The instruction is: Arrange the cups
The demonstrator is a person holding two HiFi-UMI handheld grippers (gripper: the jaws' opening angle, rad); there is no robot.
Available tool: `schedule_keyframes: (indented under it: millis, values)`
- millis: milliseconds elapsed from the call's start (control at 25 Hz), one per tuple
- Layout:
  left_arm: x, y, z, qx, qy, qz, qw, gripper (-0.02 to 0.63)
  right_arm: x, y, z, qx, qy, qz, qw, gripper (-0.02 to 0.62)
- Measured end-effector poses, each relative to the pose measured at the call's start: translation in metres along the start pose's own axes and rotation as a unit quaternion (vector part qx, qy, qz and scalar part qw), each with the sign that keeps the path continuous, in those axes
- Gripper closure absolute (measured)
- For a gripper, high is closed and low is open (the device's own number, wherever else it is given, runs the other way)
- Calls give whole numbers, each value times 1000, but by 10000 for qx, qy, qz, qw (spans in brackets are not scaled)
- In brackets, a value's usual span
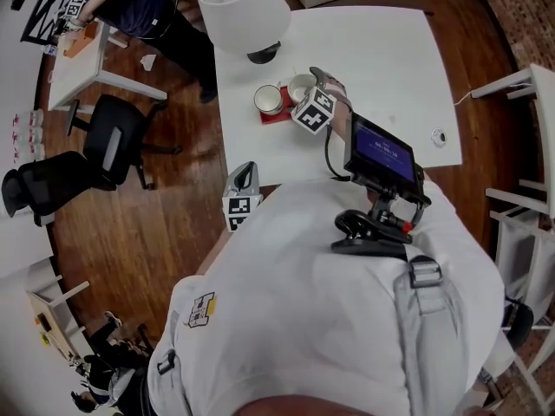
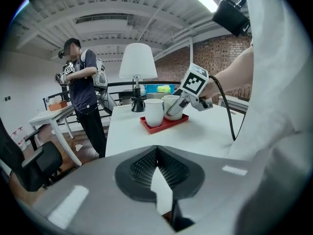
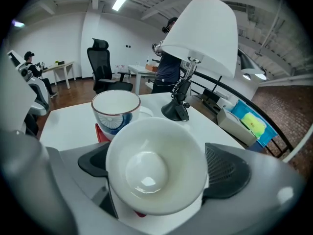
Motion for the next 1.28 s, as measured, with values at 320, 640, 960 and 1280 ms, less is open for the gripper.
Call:
schedule_keyframes:
  millis: [320, 640, 960, 1280]
  values:
    - [2, 0, -15, 78, 450, -123, 9989, 606, -21, 20, 40, -254, 256, -919, 9951, 12]
    - [-15, 2, -26, 189, 1336, -450, 9898, 606, -1, 97, 108, 268, 826, -2433, 9661, 327]
    - [-31, 23, -30, 356, 2148, -902, 9718, 606, 55, 151, 153, 995, 1652, -2771, 9413, 580]
    - [-62, 38, -16, 625, 1763, -757, 9794, 606, 87, 182, 167, 930, 1259, -2531, 9547, 595]
Point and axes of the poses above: the fingertips, and each gripper's own axes: z backward along the fingers, x to its left, y out of its underside, the point moved 3 cm from there along z, backward along the fingers, and after that the axes turned 8 degrees about y, right-handed, at the moved point
